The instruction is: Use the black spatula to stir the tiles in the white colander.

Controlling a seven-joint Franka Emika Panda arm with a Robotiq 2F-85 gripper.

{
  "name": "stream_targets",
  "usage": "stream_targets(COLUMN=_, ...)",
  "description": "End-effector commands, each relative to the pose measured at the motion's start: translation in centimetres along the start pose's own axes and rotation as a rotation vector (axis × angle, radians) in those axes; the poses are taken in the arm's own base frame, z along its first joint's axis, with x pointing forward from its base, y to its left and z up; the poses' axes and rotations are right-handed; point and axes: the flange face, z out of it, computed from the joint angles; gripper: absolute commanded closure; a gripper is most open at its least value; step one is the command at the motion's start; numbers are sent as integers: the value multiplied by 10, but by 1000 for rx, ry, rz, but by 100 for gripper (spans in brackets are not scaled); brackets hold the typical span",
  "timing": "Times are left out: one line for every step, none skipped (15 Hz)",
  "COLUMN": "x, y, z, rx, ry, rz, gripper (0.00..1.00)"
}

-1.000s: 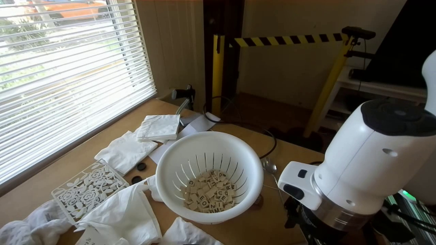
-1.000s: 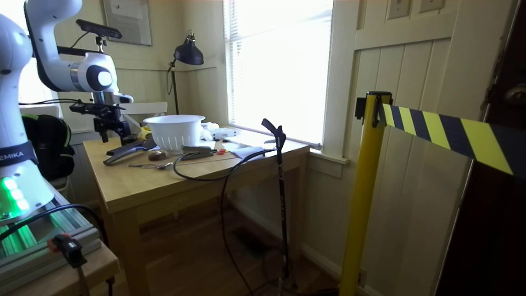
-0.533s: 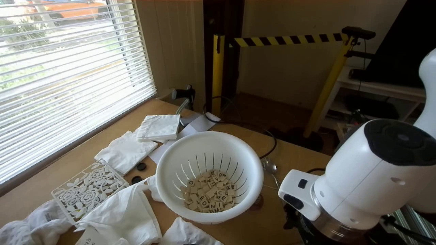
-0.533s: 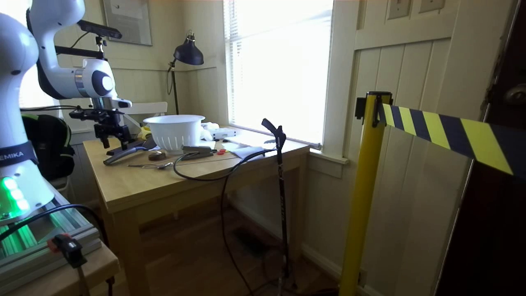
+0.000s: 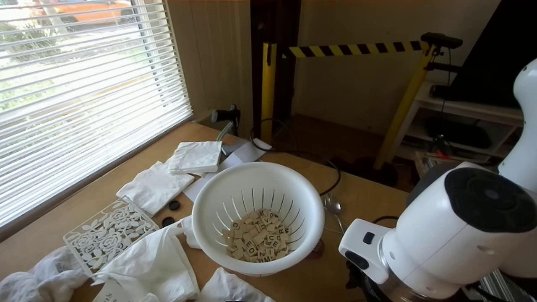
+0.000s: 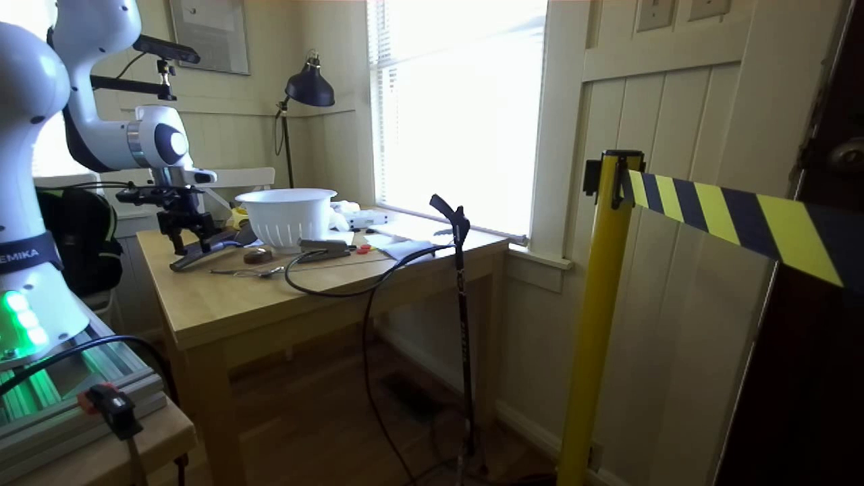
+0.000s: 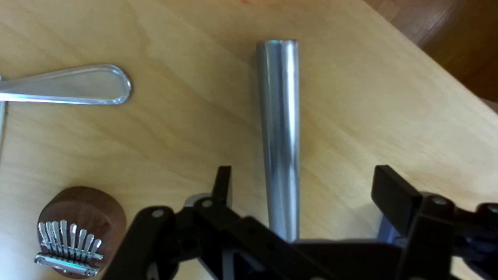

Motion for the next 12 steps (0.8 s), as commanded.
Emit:
stream_targets(x=0, y=-1, z=8, rx=-17, ry=14, rz=5, gripper=15)
stream_targets(x=0, y=-1, z=9, rx=-21, ry=14, rz=5, gripper=15)
stream_targets(x=-1, y=0, z=10, rx=-23, ry=17, rz=3, gripper=22)
stream_targets(x=-1, y=1, z=11, rx=-23, ry=19, rz=1, gripper=21)
stream_targets(x=0, y=1, z=12, rx=-23, ry=23, rz=-1, gripper=23)
stream_targets(x=0, y=2, z=12, rx=-26, ry=25, rz=-5, gripper=27)
stream_targets(x=0, y=3, z=13, rx=-27, ry=27, rz=-6, gripper=27)
stream_targets(x=0, y=4, z=14, rx=-25, ry=28, rz=-8, gripper=34)
stream_targets(x=0, y=4, z=14, rx=-24, ry=28, rz=-9, gripper=32)
stream_targets(x=0, y=5, z=15, rx=-22, ry=28, rz=-11, gripper=38)
stream_targets(x=0, y=5, z=15, rx=-22, ry=30, rz=-12, gripper=41)
stream_targets(x=1, y=6, z=15, rx=-21, ry=32, rz=-15, gripper=49)
